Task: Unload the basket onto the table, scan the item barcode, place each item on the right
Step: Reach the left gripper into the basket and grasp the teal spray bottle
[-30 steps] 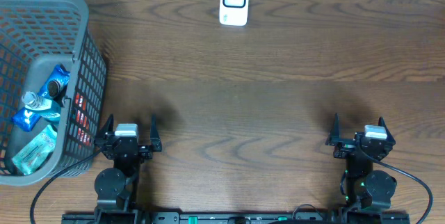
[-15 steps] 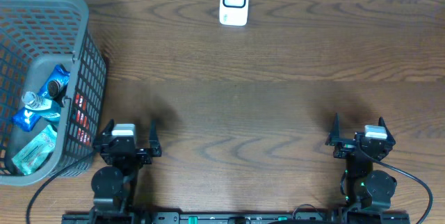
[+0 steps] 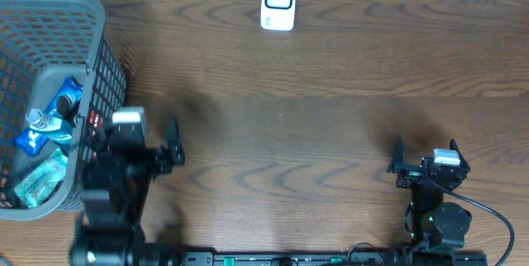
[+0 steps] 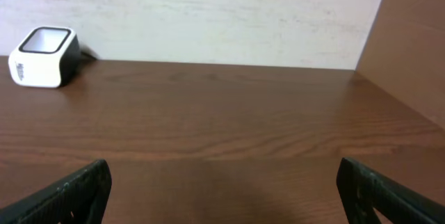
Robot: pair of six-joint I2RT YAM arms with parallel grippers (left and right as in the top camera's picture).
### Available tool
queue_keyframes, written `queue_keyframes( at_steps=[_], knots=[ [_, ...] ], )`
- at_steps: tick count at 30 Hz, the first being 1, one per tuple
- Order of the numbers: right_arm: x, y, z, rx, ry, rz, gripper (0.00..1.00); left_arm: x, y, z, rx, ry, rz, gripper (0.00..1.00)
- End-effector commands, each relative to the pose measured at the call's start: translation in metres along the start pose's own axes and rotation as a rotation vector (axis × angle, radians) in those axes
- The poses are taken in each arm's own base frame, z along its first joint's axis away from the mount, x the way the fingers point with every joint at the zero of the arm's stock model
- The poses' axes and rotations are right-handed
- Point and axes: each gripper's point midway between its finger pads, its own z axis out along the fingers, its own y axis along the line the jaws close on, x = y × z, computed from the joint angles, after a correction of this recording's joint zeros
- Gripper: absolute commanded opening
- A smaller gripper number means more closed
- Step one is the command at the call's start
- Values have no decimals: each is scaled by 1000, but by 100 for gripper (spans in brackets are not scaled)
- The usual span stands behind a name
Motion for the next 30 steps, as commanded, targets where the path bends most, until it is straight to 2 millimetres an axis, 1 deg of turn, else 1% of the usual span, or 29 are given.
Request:
queue_keyframes(
  at_steps=[1,3,5,7,9,11,13,15,19,21,23,27,30],
  knots=[
    [1,-2,0,9,1,10,99,-43,-8,3,24,29,-11,98],
    [1,-2,0,9,1,10,99,-61,-12,3,35,54,-12,98],
    [1,-2,0,9,1,10,99,-67,-21,7,85,95,-14,98],
    [1,-2,0,9,1,10,99,-59,-33,14,151,147,-20,98],
    [1,-2,0,9,1,10,99,-38,-43,18,208,246,-33,98],
    [1,-2,0,9,1,10,99,-32,-48,22,236,278,-39,98],
    [1,-2,0,9,1,10,99,-30,-48,25,237,289,-38,98],
    [1,-2,0,9,1,10,99,-34,-48,24,235,289,-37,98],
    [1,-2,0,9,1,10,99,-49,-47,11,231,304,-42,98],
    [1,-2,0,9,1,10,99,-63,-41,3,200,312,-64,98],
    [1,-2,0,9,1,10,99,-81,-27,-4,124,311,-105,98],
    [1,-2,0,9,1,10,99,-117,-2,-19,30,291,-195,98],
    [1,-2,0,9,1,10,99,-136,21,-25,-46,276,-292,98]
  ],
)
